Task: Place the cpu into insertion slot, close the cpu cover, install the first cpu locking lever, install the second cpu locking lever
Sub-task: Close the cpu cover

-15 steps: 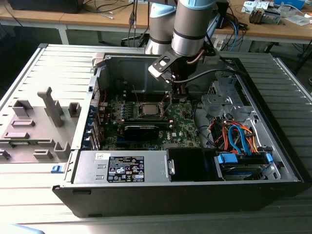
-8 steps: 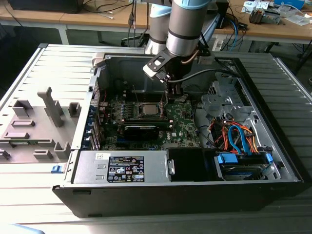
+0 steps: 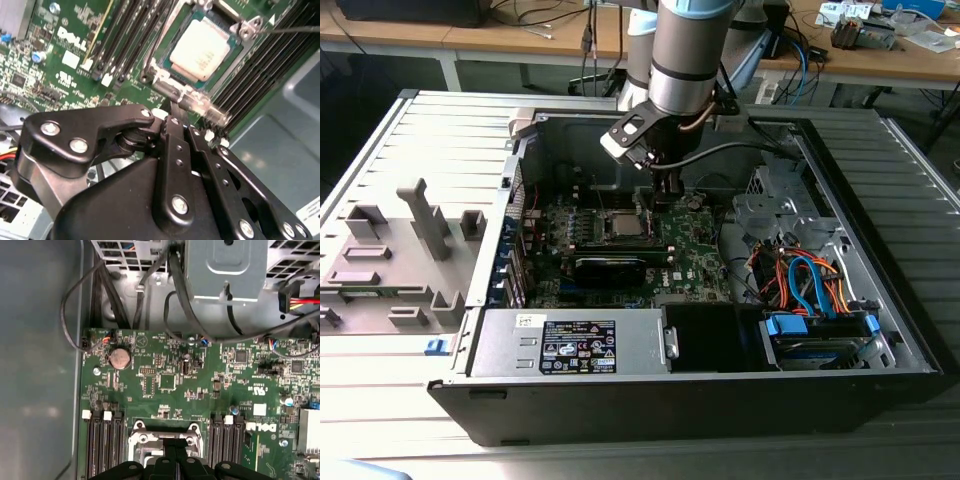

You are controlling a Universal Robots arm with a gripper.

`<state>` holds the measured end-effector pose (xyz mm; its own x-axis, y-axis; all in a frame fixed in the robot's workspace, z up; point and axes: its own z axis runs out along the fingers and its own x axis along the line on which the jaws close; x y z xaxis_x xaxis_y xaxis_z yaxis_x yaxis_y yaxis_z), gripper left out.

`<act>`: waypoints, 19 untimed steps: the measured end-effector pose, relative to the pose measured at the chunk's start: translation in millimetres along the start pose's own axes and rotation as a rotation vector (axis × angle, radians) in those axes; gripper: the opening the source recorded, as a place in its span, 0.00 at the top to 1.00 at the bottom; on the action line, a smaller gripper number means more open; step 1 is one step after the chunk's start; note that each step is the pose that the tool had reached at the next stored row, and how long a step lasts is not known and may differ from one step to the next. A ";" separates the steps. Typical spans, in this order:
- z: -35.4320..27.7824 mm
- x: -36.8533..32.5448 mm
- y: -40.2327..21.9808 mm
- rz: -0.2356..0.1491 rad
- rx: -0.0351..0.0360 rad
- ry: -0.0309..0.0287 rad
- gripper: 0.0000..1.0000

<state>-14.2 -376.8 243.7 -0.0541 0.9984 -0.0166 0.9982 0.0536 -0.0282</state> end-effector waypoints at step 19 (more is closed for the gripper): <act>35.8 3.8 -57.4 -0.001 0.0000 0.0000 0.89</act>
<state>-72.6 -376.7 209.6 -0.0554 0.9983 -0.0166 0.9981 0.0549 -0.0282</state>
